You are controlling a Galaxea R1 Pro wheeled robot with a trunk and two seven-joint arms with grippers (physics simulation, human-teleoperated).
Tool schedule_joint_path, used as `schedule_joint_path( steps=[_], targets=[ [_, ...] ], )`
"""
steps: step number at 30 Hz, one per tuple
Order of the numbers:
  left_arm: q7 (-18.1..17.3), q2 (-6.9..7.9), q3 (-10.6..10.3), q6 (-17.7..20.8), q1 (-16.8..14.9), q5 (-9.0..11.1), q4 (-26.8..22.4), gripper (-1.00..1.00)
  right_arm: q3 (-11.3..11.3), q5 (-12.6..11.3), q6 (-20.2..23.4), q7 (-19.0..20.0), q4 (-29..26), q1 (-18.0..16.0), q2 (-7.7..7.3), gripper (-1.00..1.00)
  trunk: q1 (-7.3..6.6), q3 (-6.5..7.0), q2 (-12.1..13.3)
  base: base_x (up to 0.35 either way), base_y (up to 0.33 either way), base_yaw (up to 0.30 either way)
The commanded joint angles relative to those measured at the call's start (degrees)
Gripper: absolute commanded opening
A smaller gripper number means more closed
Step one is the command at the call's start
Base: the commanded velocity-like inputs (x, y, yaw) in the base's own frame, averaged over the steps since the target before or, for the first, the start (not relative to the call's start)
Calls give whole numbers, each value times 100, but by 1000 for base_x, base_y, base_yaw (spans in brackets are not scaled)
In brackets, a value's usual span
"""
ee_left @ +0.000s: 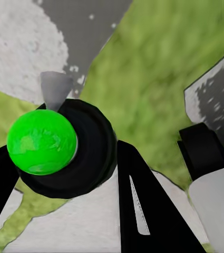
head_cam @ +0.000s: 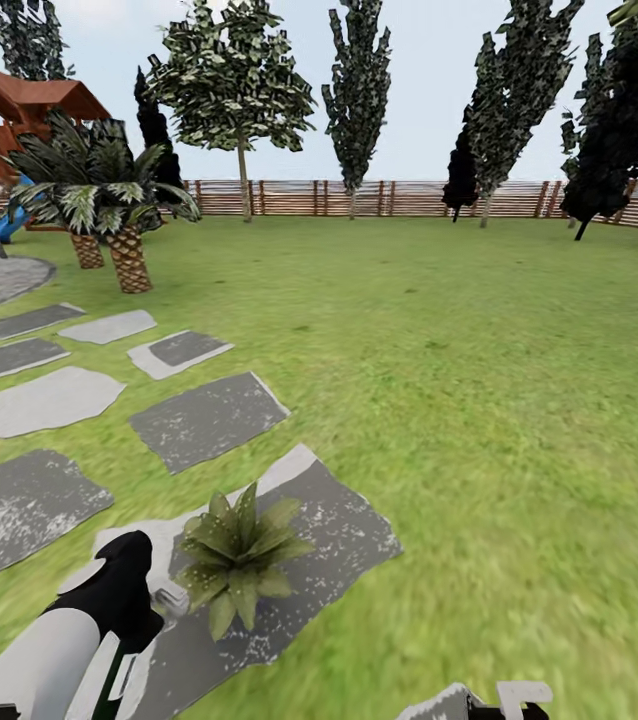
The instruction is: Pick up the pesticide atomizer in the garden and spray insectifuge to fully cover both potted plants in the garden.
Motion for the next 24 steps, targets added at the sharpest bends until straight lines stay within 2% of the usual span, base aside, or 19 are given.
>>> schedule_joint_path(
  steps=[1,12,24],
  targets=[
    [-59,1,26,23,-4,-58,-9,-100,-45,61,-17,-15,6,-3,4,100,0,-6,-2,141,-243,177],
    [-55,23,35,22,3,-58,-10,-100,-43,61,-15,-15,7,-3,7,100,0,-6,-2,112,-253,268],
    [-51,-11,45,5,35,-50,-6,-100,-42,61,-19,-15,8,-3,7,100,0,-6,-2,7,-270,277]
  ],
)
